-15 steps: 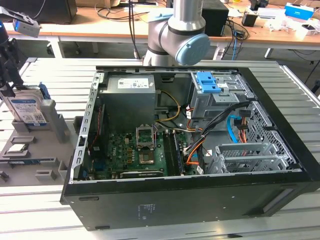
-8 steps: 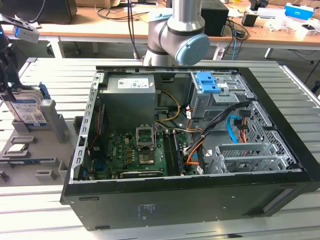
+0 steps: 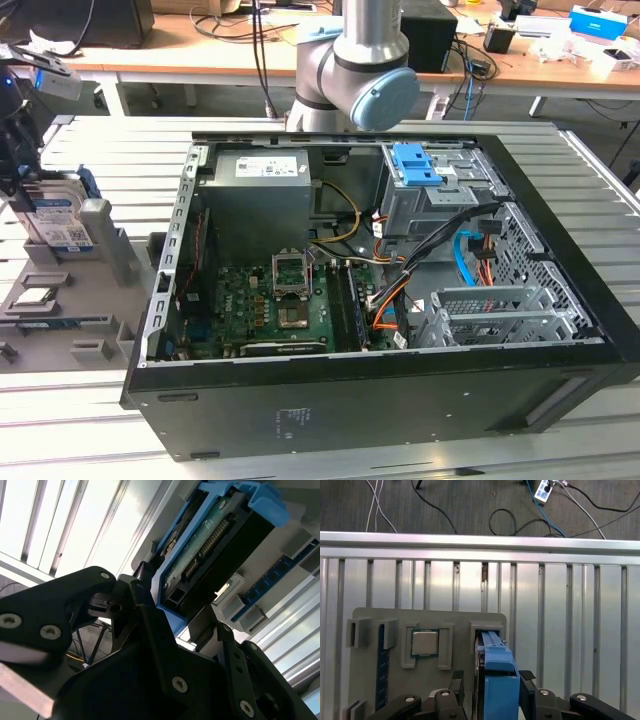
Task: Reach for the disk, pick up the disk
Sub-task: 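Pick up the disk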
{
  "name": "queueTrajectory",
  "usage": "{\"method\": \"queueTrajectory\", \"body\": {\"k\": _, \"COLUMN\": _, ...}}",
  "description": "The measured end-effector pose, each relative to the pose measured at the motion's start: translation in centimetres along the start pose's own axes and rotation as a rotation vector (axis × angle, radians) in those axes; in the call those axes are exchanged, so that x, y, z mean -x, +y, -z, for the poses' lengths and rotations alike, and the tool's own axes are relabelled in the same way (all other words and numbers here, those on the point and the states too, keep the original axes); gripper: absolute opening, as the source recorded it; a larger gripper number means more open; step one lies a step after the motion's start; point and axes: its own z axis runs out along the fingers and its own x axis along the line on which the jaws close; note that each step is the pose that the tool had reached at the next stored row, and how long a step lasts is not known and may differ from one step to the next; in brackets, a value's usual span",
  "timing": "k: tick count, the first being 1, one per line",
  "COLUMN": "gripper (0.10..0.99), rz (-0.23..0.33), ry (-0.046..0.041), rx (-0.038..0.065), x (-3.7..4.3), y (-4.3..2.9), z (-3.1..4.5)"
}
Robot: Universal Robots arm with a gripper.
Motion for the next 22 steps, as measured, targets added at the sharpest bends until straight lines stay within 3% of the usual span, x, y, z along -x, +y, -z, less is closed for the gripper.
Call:
{"method": "queueTrajectory", "body": {"k": 6, "gripper": 0.525, "rz": 0.0, "ry": -0.0001, "rx": 0.0, "x": 0.0, "y": 0.0, "z": -0.04}}
{"method": "queueTrajectory", "body": {"k": 7, "gripper": 0.4, "rz": 0.0, "ry": -0.0002, "rx": 0.0, "x": 0.0, "y": 0.0, "z": -0.04}}
{"method": "queueTrajectory", "body": {"k": 8, "gripper": 0.369, "rz": 0.0, "ry": -0.0001, "rx": 0.0, "x": 0.0, "y": -0.01, "z": -0.05}}
{"method": "queueTrajectory", "body": {"k": 22, "gripper": 0.369, "rz": 0.0, "ry": -0.0001, "rx": 0.0, "x": 0.0, "y": -0.01, "z": -0.15}}
